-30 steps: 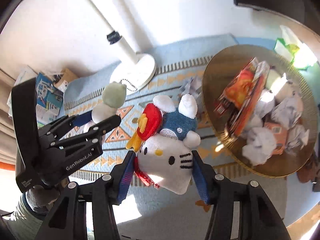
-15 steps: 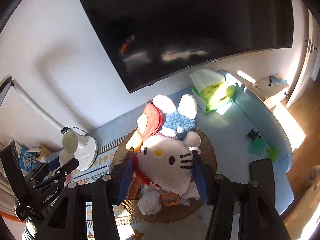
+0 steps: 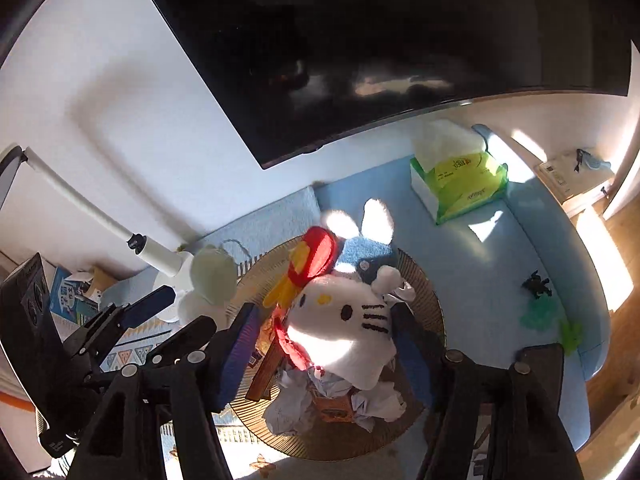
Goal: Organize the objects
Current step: 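Carry both plush toys to the plate and open both tools over it, then move both open tools back toward the crumpled papers on the rug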
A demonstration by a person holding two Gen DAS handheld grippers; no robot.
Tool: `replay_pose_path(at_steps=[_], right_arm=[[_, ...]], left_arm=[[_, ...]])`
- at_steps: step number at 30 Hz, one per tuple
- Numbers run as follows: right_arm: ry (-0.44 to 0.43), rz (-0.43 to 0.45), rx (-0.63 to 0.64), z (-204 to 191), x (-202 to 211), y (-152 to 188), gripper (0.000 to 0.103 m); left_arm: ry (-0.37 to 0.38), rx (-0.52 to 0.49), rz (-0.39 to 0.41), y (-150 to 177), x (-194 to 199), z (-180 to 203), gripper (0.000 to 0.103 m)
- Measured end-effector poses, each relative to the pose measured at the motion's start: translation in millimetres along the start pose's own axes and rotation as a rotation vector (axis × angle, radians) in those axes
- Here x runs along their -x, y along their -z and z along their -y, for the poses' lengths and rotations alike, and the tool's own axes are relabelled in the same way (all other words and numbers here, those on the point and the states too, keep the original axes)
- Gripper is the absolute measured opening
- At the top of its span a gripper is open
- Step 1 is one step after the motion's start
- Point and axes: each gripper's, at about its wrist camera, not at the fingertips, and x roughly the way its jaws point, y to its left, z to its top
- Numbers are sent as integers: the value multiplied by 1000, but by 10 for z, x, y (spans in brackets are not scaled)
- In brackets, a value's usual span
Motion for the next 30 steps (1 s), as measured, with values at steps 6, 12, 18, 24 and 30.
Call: replay_pose_path(at_steps=[6,12,18,24,30], right_arm=[[-24,-84,-38,149,-201,83,69],[-21,-97,-55,191,-209,91,69],[24,-89,-34,150,-148,135,69],[-8,-73,-65,158,-47,132,69],[-31,-110,-39,-141,-173,209,69]], left_arm=[[-17,32,-79,194,-122,-91,84],[-46,68,-110,290,-142,-179,84],[-66,78,-99,324,-68,-277,84],[-89,127,-99,337,23,-475,84],[-116,156,-94,353,193,-616,84]])
